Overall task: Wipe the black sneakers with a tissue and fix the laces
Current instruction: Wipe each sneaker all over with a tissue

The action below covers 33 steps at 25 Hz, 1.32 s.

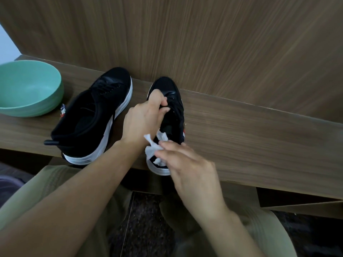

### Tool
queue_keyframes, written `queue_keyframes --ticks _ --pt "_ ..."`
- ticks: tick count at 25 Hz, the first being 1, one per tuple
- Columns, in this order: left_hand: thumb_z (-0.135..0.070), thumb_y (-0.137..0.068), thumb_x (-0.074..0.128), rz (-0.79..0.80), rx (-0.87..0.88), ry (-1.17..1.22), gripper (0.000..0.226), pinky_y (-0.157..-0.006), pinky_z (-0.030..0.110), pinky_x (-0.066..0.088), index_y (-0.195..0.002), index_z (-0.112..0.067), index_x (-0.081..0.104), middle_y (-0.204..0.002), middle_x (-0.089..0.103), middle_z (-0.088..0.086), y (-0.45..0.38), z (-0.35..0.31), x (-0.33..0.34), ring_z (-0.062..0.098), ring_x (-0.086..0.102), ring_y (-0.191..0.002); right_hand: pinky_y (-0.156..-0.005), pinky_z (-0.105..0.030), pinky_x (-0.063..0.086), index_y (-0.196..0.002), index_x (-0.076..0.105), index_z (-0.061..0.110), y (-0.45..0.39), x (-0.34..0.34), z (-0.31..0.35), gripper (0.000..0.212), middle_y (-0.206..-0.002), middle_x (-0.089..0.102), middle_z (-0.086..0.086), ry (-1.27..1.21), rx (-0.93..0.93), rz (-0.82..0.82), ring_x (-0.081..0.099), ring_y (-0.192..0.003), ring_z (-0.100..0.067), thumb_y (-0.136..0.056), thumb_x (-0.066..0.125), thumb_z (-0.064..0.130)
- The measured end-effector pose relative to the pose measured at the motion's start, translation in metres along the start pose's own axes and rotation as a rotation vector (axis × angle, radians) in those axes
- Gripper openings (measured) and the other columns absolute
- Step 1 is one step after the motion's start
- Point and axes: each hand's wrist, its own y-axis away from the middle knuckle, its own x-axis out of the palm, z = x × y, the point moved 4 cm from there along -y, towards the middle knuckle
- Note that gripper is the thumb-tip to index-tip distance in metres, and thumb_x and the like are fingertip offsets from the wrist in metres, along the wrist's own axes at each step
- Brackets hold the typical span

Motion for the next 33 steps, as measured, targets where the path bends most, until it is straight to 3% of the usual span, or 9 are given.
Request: queue_keyframes --ticks 6,10,14,16,21,25,27,30,33 --pt "-0.026 -0.090 0.053 0.016 -0.038 -0.017 0.019 -0.065 0.045 0.054 -0.094 -0.025 0.035 -0.104 0.071 0.002 0.000 0.001 -0.001 0.029 0.069 -0.083 -0.099 -0.026 0.042 -0.075 0.071 0.015 -0.009 -0.015 -0.036 0.018 -0.094 0.073 0.006 -0.011 0.051 0.063 0.063 -0.094 -0.002 -0.071 0.070 -0.002" --pt "-0.026 -0.089 0.054 0.006 -0.062 -0.005 0.017 -0.063 0.046 0.054 -0.096 -0.021 0.039 -0.106 0.070 0.001 0.002 -0.002 0.001 0.029 0.069 -0.082 -0.100 -0.029 0.043 -0.087 0.073 0.015 -0.012 -0.009 -0.023 0.025 -0.092 0.074 0.004 -0.073 0.068 0.063 0.065 -0.096 -0.005 -0.073 0.069 -0.005" --pt "-0.025 -0.090 0.053 0.021 -0.093 -0.005 0.017 -0.064 0.046 0.053 -0.099 -0.016 0.042 -0.108 0.069 0.000 0.003 -0.003 0.000 0.028 0.068 -0.083 -0.081 -0.031 0.054 -0.093 0.073 0.015 -0.020 0.001 0.003 0.027 -0.091 0.073 0.003 -0.122 0.052 0.064 0.067 -0.084 -0.011 -0.072 0.069 -0.001" --pt "-0.024 -0.090 0.054 0.020 -0.098 0.009 0.018 -0.067 0.046 0.054 -0.100 -0.012 0.045 -0.112 0.068 -0.002 0.002 -0.004 0.000 0.027 0.068 -0.086 -0.080 -0.028 0.055 -0.093 0.073 0.015 -0.021 0.006 0.012 0.027 -0.091 0.073 0.002 -0.058 0.027 0.071 0.067 -0.083 -0.012 -0.070 0.073 0.000" --pt "-0.023 -0.090 0.055 0.026 -0.104 -0.025 0.018 -0.066 0.045 0.054 -0.101 -0.011 0.047 -0.115 0.067 -0.003 0.000 -0.003 -0.003 0.026 0.068 -0.088 -0.069 -0.009 0.038 -0.088 0.071 0.022 -0.019 0.003 -0.006 0.020 -0.094 0.070 0.009 -0.108 0.164 0.143 0.057 -0.085 -0.003 -0.072 0.073 0.011" --pt "-0.021 -0.090 0.056 0.080 -0.062 0.026 0.018 -0.078 0.041 0.053 -0.103 -0.010 0.051 -0.121 0.064 -0.002 0.000 -0.003 -0.006 0.023 0.066 -0.098 -0.078 -0.022 0.047 -0.094 0.073 0.025 -0.022 -0.004 -0.030 0.024 -0.103 0.069 0.012 -0.207 0.281 0.251 0.059 -0.092 -0.003 -0.070 0.076 0.023" --pt "-0.020 -0.091 0.055 0.130 -0.054 0.090 0.016 -0.088 0.028 0.047 -0.105 -0.013 0.057 -0.127 0.060 -0.003 -0.001 -0.006 -0.015 0.015 0.061 -0.109 -0.085 -0.026 0.048 -0.092 0.074 0.027 -0.023 -0.008 -0.039 0.024 -0.105 0.068 0.016 -0.261 0.357 0.263 0.061 -0.096 -0.001 -0.069 0.079 0.022" --pt "-0.020 -0.093 0.052 0.102 -0.087 0.225 0.019 -0.091 0.012 0.040 -0.107 -0.020 0.064 -0.131 0.056 -0.006 0.009 -0.014 -0.046 -0.005 0.055 -0.108 -0.085 -0.023 0.049 -0.086 0.075 0.025 -0.018 -0.016 -0.045 0.013 -0.092 0.067 0.022 -0.297 0.434 0.144 0.062 -0.093 0.001 -0.074 0.076 0.019" --pt "-0.023 -0.089 0.058 0.182 -0.196 0.194 0.016 -0.091 0.014 0.041 -0.100 -0.028 0.069 -0.128 0.057 -0.010 0.036 -0.016 -0.063 -0.003 0.057 -0.106 -0.076 -0.029 0.053 -0.079 0.073 0.028 0.005 -0.021 -0.057 0.006 -0.078 0.071 0.016 -0.439 0.740 -0.135 0.067 -0.081 -0.004 -0.079 0.072 0.022"
